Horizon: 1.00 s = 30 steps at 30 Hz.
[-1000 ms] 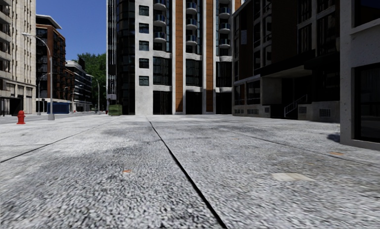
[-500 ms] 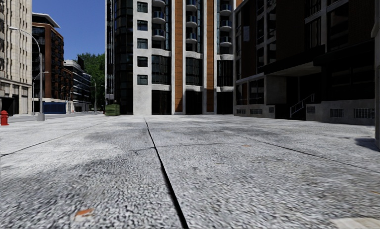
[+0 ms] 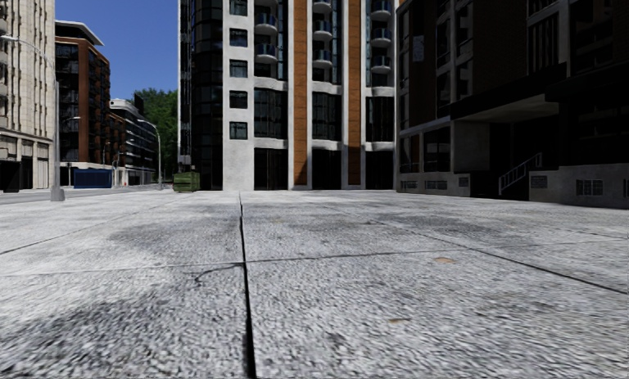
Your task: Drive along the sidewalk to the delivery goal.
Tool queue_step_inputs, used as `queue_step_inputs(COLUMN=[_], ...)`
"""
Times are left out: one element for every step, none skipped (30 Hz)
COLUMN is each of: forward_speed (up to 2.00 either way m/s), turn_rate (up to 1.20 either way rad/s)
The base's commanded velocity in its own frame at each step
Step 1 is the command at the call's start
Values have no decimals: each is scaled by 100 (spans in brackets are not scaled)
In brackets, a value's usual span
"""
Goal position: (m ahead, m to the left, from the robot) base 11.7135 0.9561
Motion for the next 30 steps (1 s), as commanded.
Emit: queue_step_inputs(forward_speed=[200,200,200,200,200,200,200,200,200,200,200,200,200,200,200,200,200,200,200,200,200,200,200,200,200,200,200,200,200,200], turn_rate=[19,19,19,19,19,19,19,20,21,21,21,21,21,21,21,21,21,21,21,21,21,21,21,21,21,21,21,21,21,21])
